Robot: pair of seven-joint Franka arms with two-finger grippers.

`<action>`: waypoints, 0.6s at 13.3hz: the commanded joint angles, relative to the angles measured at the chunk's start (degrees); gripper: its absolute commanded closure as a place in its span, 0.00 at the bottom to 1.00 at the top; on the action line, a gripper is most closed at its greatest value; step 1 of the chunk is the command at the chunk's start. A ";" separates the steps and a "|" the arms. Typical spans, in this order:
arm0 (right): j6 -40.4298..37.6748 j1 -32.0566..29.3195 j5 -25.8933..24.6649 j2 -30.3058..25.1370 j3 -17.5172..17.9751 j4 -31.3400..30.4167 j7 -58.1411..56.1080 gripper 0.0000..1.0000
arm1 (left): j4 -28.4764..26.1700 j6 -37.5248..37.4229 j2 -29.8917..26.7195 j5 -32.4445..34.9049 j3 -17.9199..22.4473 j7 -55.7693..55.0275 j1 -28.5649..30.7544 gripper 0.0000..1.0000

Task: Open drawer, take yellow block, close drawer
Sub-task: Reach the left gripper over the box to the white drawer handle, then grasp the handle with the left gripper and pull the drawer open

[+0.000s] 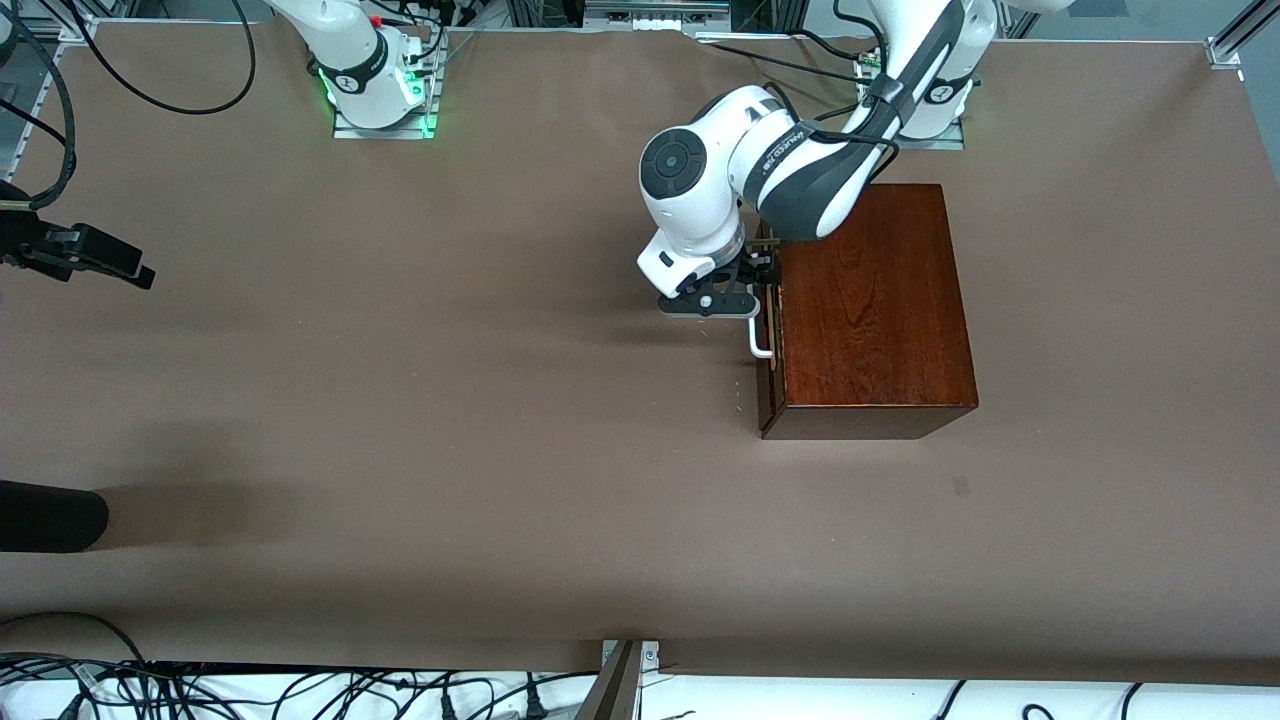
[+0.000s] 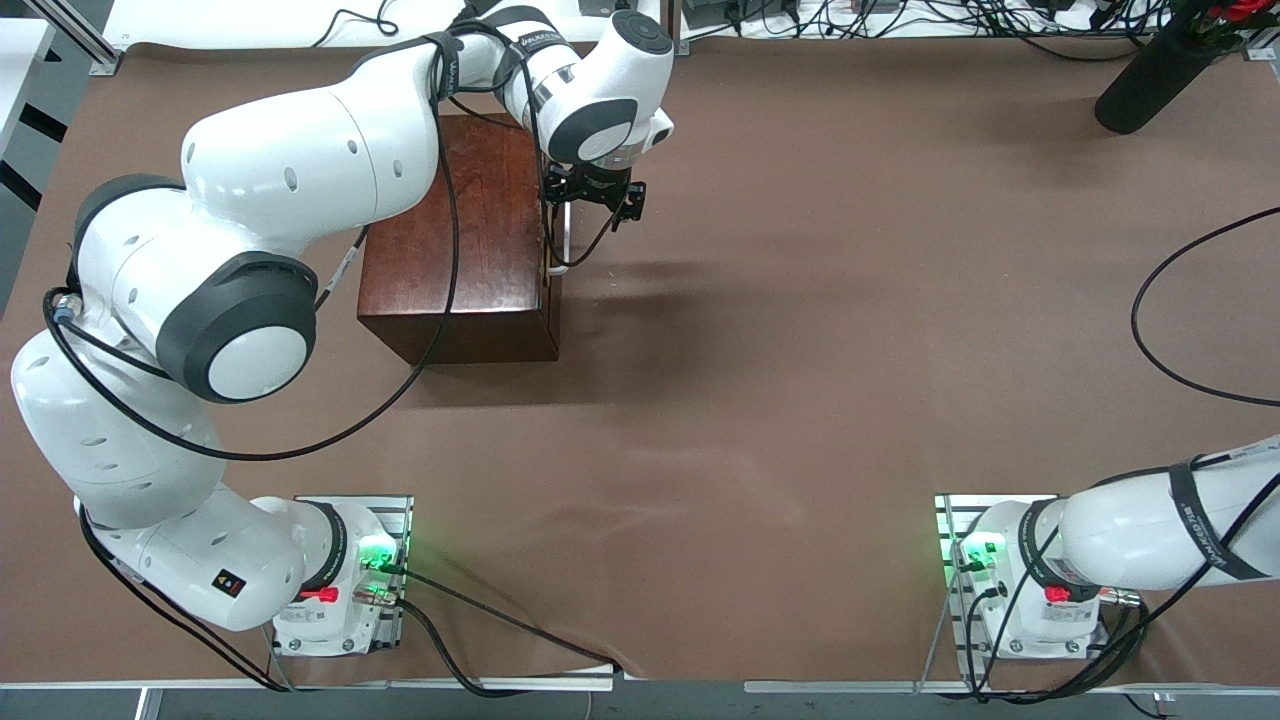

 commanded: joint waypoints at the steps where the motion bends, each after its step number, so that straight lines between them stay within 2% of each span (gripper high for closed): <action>1: -1.26 -0.76 -0.11 -0.18 0.80 0.97 0.27 0.00 | 4.35 0.20 3.34 2.60 0.20 -0.51 -0.39 0.00; 8: -1.35 -0.84 -0.11 -0.27 0.80 1.50 0.36 0.00 | 6.12 0.29 6.78 4.72 0.38 -1.21 -0.21 0.00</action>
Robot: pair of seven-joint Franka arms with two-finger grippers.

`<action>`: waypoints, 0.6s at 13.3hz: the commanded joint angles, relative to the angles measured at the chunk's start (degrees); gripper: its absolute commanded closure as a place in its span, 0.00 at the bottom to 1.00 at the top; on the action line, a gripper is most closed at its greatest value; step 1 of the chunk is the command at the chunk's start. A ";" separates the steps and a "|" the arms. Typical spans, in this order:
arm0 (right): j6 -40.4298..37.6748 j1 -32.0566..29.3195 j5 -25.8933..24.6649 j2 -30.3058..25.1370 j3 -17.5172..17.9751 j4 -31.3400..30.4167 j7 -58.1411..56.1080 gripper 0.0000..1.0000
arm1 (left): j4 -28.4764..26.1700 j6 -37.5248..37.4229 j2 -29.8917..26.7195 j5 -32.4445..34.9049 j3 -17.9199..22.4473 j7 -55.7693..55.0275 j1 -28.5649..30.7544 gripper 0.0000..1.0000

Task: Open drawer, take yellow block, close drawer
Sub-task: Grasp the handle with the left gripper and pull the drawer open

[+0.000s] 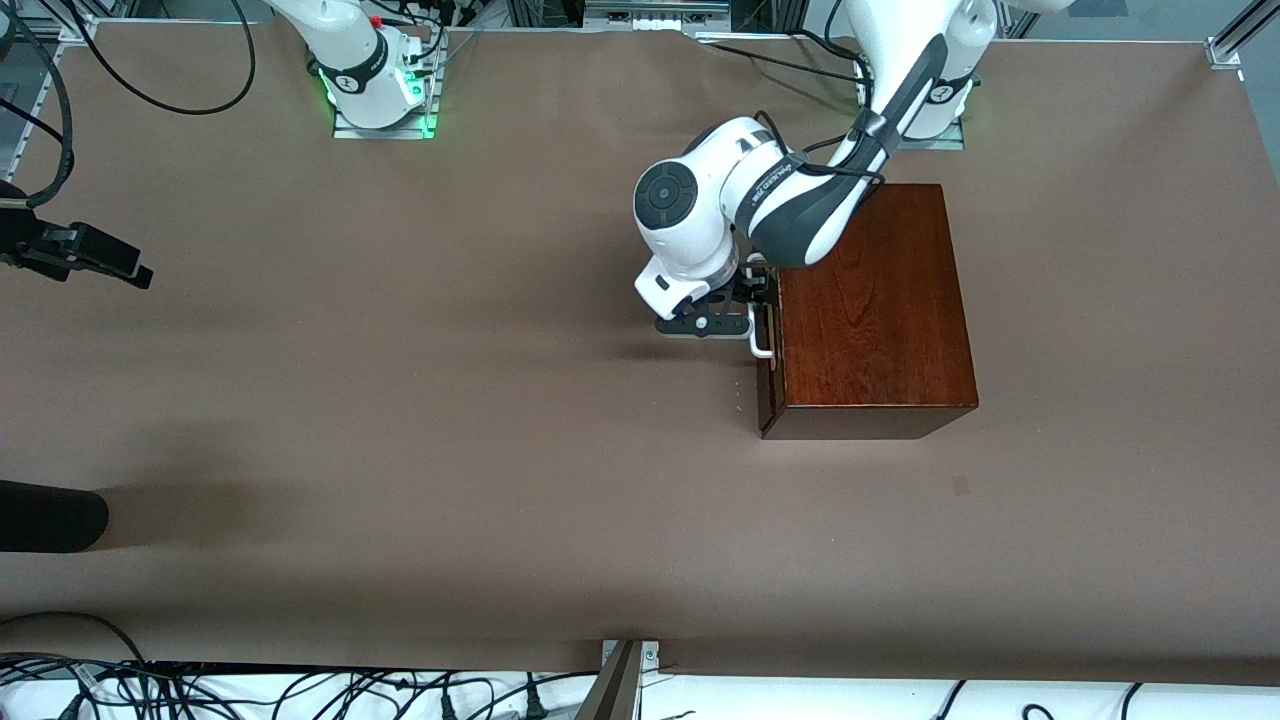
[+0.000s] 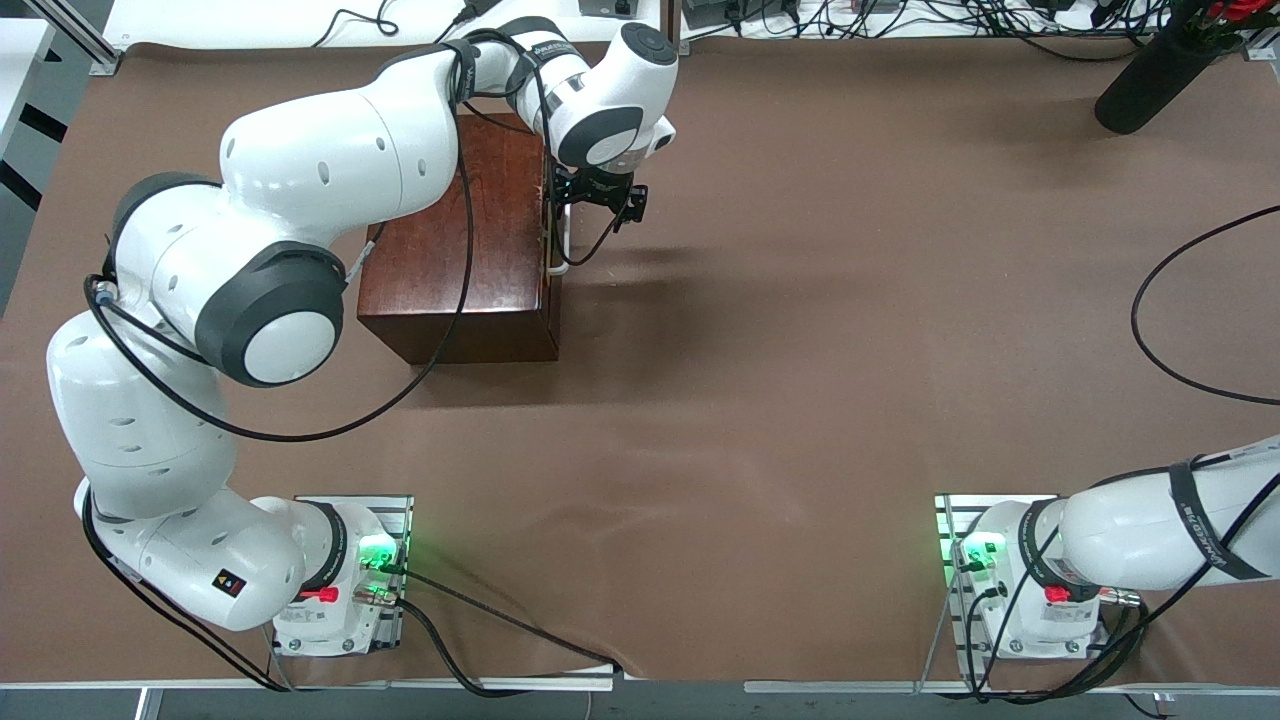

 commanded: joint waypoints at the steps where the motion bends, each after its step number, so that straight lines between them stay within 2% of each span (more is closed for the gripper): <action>1: -1.40 -0.84 -0.11 -0.26 0.53 0.92 0.44 0.00 | 2.57 -0.40 1.83 3.00 0.06 -0.85 -0.08 0.00; 8: -2.27 -0.84 -0.11 -0.26 0.61 1.01 0.53 0.00 | 2.66 3.56 4.02 3.27 0.06 -2.95 -0.34 0.00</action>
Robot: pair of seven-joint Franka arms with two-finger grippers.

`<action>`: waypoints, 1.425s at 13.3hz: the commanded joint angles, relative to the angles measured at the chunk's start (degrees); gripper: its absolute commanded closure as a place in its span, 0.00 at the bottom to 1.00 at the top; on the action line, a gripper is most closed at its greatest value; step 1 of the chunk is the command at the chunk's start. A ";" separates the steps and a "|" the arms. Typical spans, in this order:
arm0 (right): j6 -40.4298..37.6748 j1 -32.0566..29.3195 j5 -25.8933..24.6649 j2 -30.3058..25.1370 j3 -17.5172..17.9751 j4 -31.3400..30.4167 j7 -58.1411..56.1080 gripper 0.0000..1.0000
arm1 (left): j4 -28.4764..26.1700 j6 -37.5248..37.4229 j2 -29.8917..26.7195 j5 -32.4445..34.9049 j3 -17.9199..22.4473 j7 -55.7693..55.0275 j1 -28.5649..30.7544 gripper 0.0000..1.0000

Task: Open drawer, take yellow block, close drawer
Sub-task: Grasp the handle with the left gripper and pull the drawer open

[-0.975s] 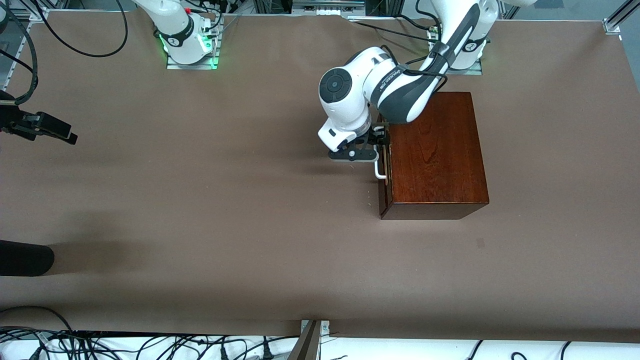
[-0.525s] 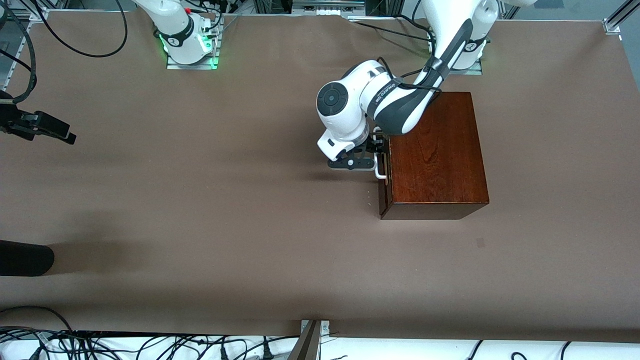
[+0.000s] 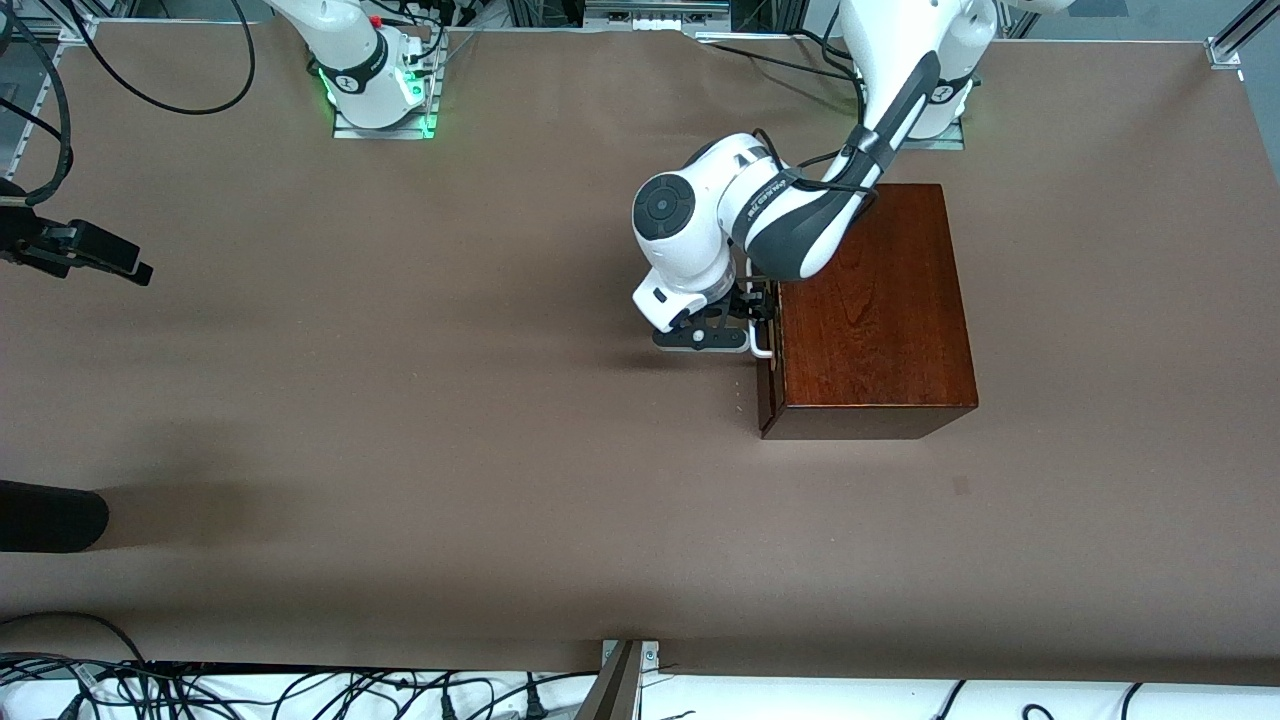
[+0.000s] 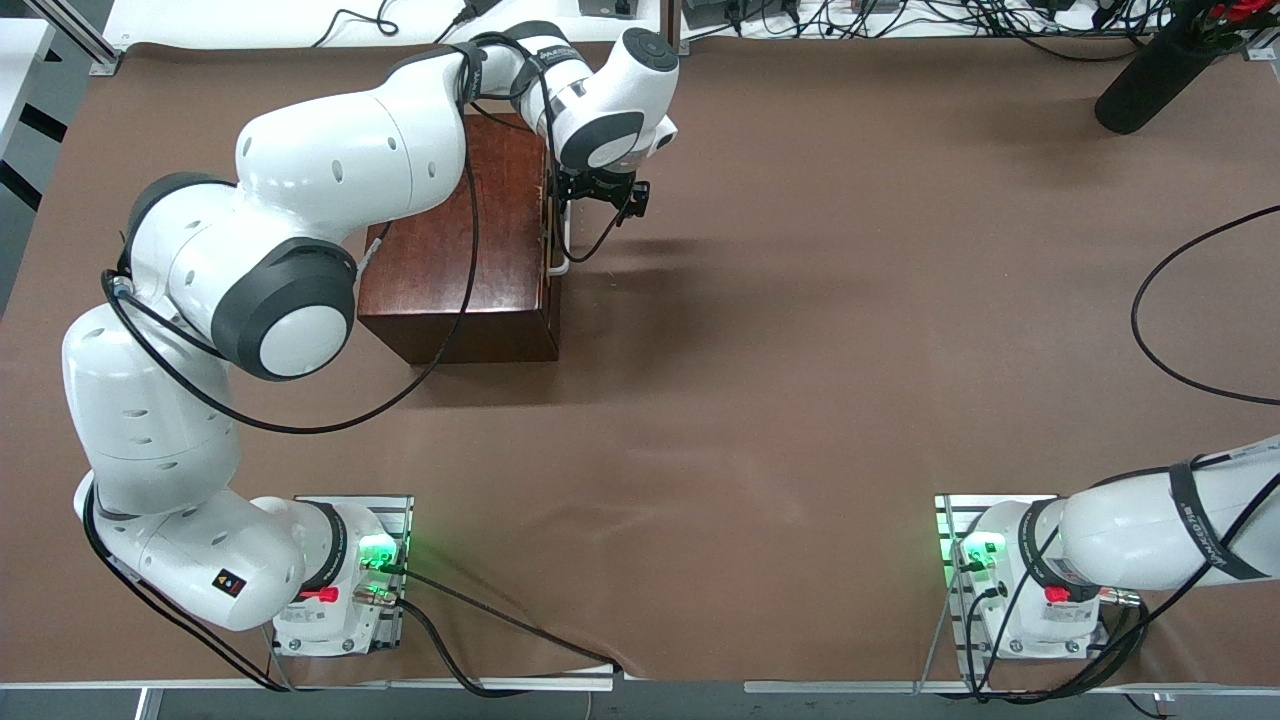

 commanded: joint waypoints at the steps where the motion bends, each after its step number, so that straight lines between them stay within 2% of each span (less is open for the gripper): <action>1: -1.37 -0.79 -0.10 -0.26 0.66 0.93 0.40 0.00 | 1.87 0.50 2.16 1.45 -0.18 -1.89 -0.43 0.00; 4: -1.37 -0.79 -0.19 -0.26 0.58 0.93 0.40 0.00 | 2.40 0.59 2.25 0.83 -0.26 -2.06 -0.35 0.00; 8: -1.55 -0.79 -0.19 -0.26 0.49 0.93 0.40 0.00 | 5.99 0.59 3.65 -0.75 -0.87 -3.99 -0.70 0.00; 15: -2.34 -0.96 -0.10 -0.17 0.31 0.93 -0.04 0.00 | 12.67 0.50 8.49 -1.10 -0.88 -12.25 -5.88 0.00; 19: -2.51 -1.05 -0.19 -0.26 0.22 0.93 -0.21 0.00 | 14.61 0.50 8.84 -1.97 -0.88 -12.52 -7.20 0.00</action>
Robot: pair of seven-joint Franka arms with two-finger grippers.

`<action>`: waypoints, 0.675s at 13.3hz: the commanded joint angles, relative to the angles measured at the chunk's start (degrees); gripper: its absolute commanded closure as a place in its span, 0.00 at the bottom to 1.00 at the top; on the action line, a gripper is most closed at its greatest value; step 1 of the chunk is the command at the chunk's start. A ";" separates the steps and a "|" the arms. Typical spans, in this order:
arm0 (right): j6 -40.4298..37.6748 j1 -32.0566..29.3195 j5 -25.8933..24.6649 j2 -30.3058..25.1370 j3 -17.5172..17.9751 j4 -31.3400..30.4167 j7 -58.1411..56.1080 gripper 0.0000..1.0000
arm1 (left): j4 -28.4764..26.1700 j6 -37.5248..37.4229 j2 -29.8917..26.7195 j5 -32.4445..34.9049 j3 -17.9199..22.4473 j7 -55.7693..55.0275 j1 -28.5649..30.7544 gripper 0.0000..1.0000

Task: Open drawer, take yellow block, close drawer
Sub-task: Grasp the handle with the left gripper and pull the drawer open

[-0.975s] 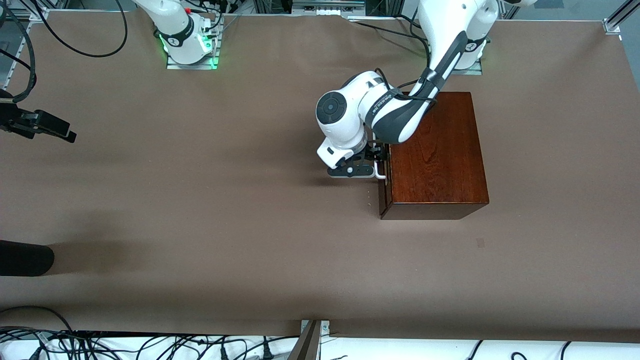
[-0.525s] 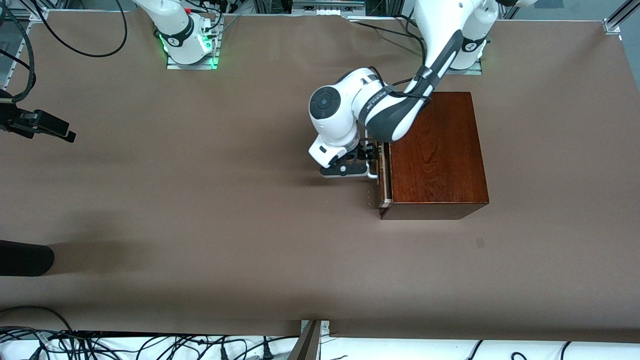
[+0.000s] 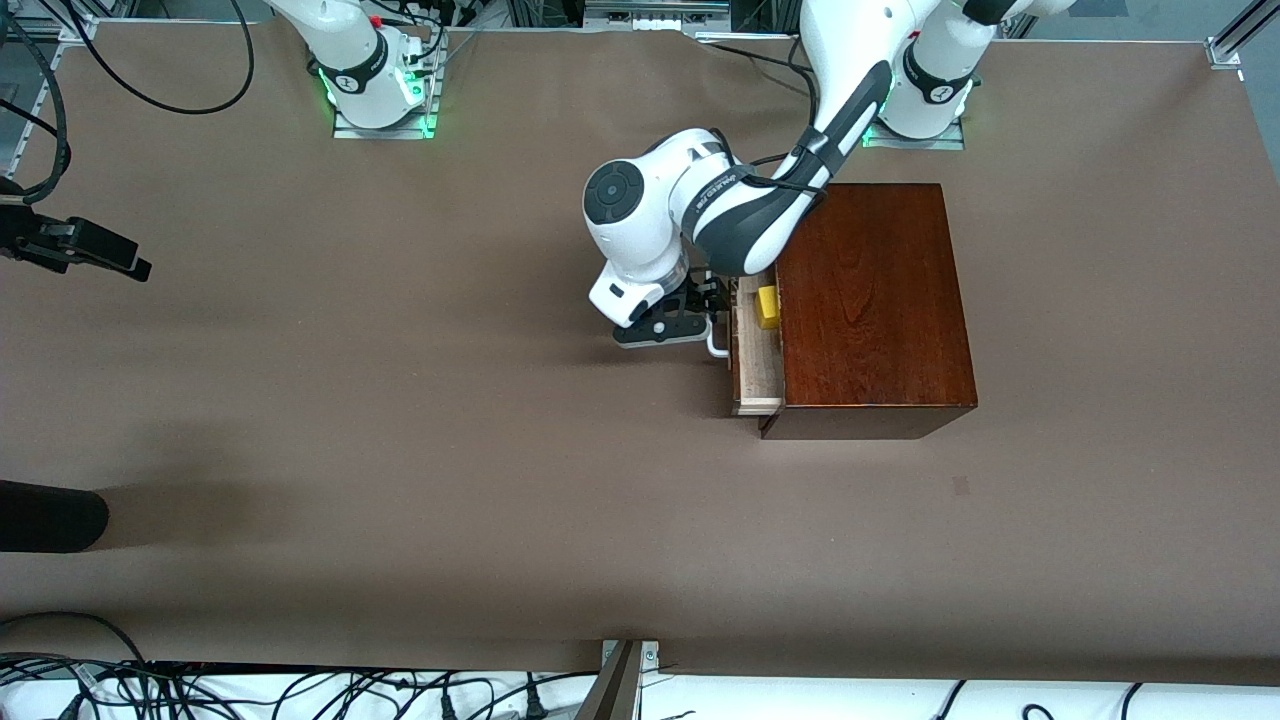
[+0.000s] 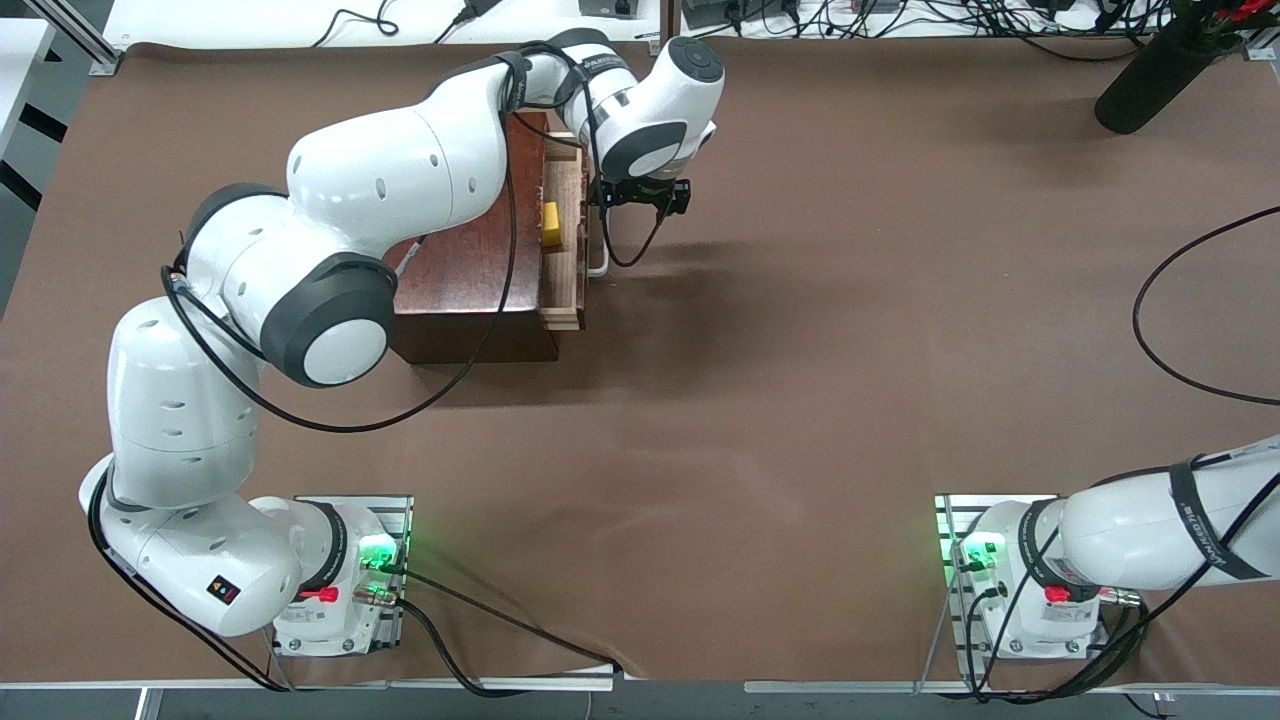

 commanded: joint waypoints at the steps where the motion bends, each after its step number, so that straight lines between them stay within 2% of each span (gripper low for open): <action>1: -1.78 -0.58 -0.18 -0.26 0.33 0.90 -0.13 0.00 | 5.31 1.10 3.01 -2.98 -0.77 -1.98 -2.27 0.00; 6: -2.14 -0.67 -0.44 -0.17 0.33 0.90 0.31 0.00 | 7.23 1.27 3.80 -3.25 -0.77 -4.70 -4.55 0.00; 9: -2.14 -0.23 -3.86 -0.17 0.94 0.90 0.40 0.00 | 9.44 1.27 5.55 -3.25 -0.77 -6.72 -5.78 0.00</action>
